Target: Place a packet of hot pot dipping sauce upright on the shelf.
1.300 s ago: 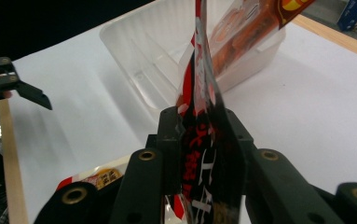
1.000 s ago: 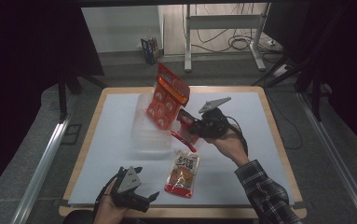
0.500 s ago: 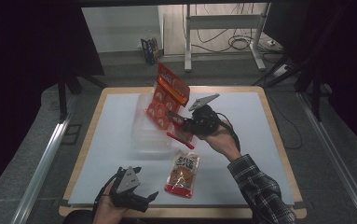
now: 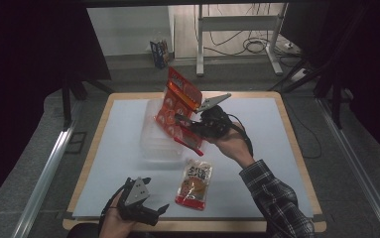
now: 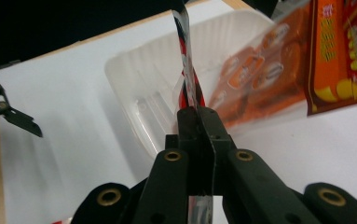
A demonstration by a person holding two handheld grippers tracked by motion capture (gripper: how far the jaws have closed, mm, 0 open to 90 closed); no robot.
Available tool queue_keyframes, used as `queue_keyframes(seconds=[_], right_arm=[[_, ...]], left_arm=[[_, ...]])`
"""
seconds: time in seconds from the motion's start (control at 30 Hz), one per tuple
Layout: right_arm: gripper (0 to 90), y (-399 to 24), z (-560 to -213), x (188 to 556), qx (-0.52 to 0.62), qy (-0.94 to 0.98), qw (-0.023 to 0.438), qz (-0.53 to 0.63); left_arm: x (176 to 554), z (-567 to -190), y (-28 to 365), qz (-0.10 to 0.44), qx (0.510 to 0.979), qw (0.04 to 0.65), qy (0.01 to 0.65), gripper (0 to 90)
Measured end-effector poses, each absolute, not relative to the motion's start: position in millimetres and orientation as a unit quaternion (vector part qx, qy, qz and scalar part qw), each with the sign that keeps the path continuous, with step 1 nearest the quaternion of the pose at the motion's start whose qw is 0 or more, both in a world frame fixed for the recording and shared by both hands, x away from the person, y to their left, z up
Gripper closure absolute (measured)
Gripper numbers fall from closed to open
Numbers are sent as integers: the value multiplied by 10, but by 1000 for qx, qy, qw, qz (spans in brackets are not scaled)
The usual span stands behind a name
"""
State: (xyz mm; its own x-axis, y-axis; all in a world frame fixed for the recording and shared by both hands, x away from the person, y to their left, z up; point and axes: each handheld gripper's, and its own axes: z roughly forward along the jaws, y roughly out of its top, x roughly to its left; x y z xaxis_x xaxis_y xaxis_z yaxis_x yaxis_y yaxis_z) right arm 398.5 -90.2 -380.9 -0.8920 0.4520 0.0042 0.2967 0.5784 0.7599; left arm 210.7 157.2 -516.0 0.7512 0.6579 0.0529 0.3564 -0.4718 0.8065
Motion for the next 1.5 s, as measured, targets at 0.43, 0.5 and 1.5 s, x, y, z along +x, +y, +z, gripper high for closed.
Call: queue_keyframes(seconds=[0.43, 0.5, 1.5], right_arm=[[880, -566, -3775, 4000, 179, 885, 76, 423], [880, -509, -3776, 4013, 175, 885, 74, 425], [822, 144, -4364, 4161, 145, 919, 19, 366]], left_arm=[[2103, -5163, 1558, 182, 841, 412, 299, 3], [2103, -5162, 1559, 182, 841, 412, 299, 3], [2107, -5161, 1568, 179, 841, 413, 300, 3]])
